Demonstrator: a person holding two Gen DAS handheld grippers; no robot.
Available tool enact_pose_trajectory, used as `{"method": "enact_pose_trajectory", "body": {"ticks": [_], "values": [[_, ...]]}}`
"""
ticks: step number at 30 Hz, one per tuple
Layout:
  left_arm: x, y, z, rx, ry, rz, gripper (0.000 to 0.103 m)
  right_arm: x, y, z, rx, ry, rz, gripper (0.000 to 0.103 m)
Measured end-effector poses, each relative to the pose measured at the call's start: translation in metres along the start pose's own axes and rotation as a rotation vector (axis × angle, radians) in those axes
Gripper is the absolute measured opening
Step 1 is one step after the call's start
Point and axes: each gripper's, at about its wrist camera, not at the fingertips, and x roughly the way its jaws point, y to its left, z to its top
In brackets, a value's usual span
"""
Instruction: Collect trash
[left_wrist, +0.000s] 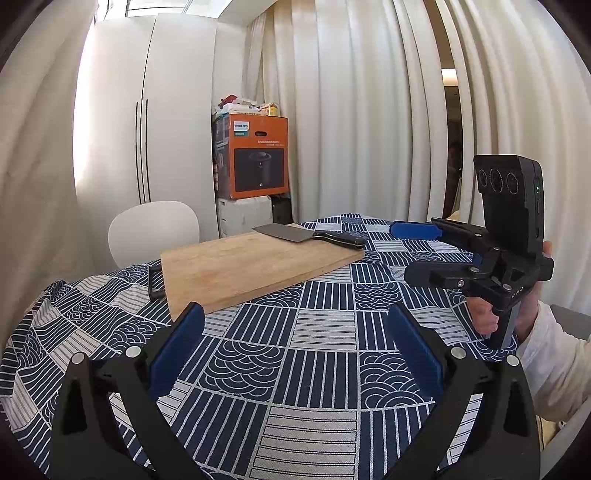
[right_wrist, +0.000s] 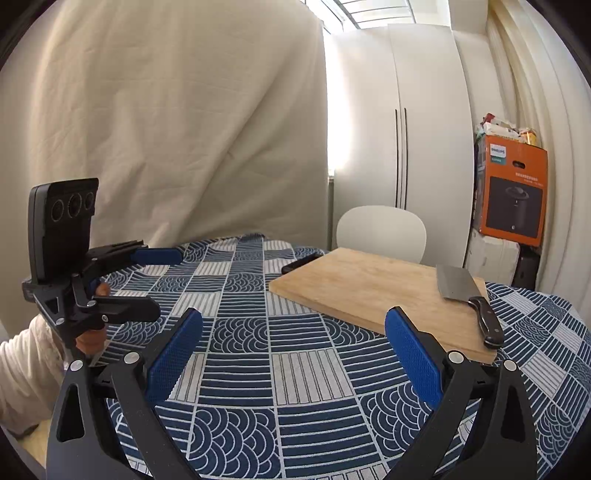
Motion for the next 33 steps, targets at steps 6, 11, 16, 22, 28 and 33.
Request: {"method": "enact_pose_trajectory", "body": {"ticks": [6, 11, 16, 22, 28, 33], "values": [[0.0005, -0.0004, 0.0002, 0.0, 0.001, -0.001, 0.097, 0.0001, -0.0001, -0.0001, 0.0, 0.0, 0.0, 0.095], [0.0019, -0.0005, 0.0002, 0.003, 0.01, 0.001, 0.097, 0.0003, 0.0002, -0.0001, 0.0, 0.0, 0.001, 0.095], [0.0034, -0.0025, 0.0, 0.014, 0.018, -0.008, 0.097, 0.0007, 0.0005, -0.0002, 0.0, 0.0, 0.003, 0.095], [0.003, -0.0027, -0.0003, 0.013, 0.017, -0.003, 0.097, 0.0009, 0.0006, -0.0005, -0.001, 0.0, 0.003, 0.095], [0.0026, -0.0028, -0.0003, 0.014, 0.014, -0.001, 0.097, 0.0006, 0.0003, 0.0, -0.001, 0.0, 0.003, 0.095], [0.0023, -0.0024, -0.0003, 0.009, 0.011, 0.0, 0.097, 0.0007, 0.0004, -0.0003, -0.001, 0.0, 0.002, 0.095]]}}
